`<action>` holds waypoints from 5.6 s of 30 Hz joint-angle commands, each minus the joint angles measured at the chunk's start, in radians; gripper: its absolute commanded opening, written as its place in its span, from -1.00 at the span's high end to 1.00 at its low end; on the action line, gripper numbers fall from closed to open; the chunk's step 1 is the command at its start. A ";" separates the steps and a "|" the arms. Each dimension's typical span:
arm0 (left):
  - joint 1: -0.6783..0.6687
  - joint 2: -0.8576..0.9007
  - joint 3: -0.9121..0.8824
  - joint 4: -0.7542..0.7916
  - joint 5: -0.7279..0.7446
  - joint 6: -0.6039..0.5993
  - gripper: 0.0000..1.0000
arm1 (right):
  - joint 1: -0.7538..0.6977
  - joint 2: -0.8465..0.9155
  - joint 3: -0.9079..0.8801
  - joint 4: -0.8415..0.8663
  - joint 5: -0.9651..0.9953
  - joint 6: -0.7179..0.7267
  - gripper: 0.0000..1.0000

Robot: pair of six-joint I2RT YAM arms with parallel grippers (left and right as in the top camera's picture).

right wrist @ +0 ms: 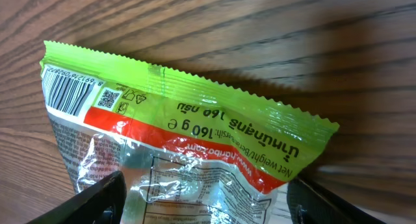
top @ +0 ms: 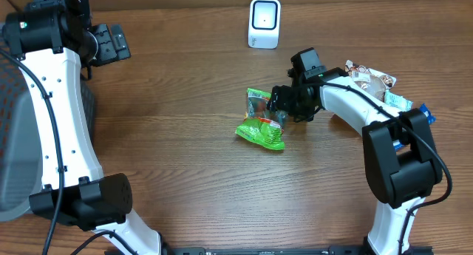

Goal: Scan the item barcode

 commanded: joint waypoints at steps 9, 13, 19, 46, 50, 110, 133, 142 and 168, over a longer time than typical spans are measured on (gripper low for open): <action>-0.008 0.010 0.005 0.000 0.002 0.019 -1.00 | 0.043 0.210 -0.038 0.023 -0.035 -0.010 0.24; -0.008 0.010 0.005 0.000 0.002 0.019 -1.00 | 0.026 0.203 -0.033 0.008 -0.037 -0.012 0.92; -0.008 0.010 0.005 0.000 0.002 0.019 -1.00 | -0.041 0.112 -0.001 -0.054 -0.100 -0.034 0.92; -0.008 0.010 0.005 0.000 0.001 0.019 -1.00 | 0.240 -0.043 0.443 -0.627 0.784 -0.038 0.92; -0.008 0.010 0.005 0.000 0.002 0.019 -1.00 | 0.306 0.074 0.443 -0.559 0.688 -0.071 0.93; -0.008 0.010 0.005 0.000 0.002 0.019 -1.00 | -0.208 0.183 0.501 -0.668 -0.197 -0.547 -0.90; -0.008 0.010 0.005 0.000 0.002 0.019 -1.00 | -0.135 0.184 0.101 -0.072 -0.513 -0.396 -0.58; -0.008 0.010 0.005 0.000 0.002 0.019 -0.99 | -0.077 0.184 0.103 -0.023 -0.391 -0.365 0.92; -0.008 0.010 0.005 0.000 0.002 0.019 -1.00 | 0.057 -0.005 0.554 -0.089 1.068 -0.668 0.92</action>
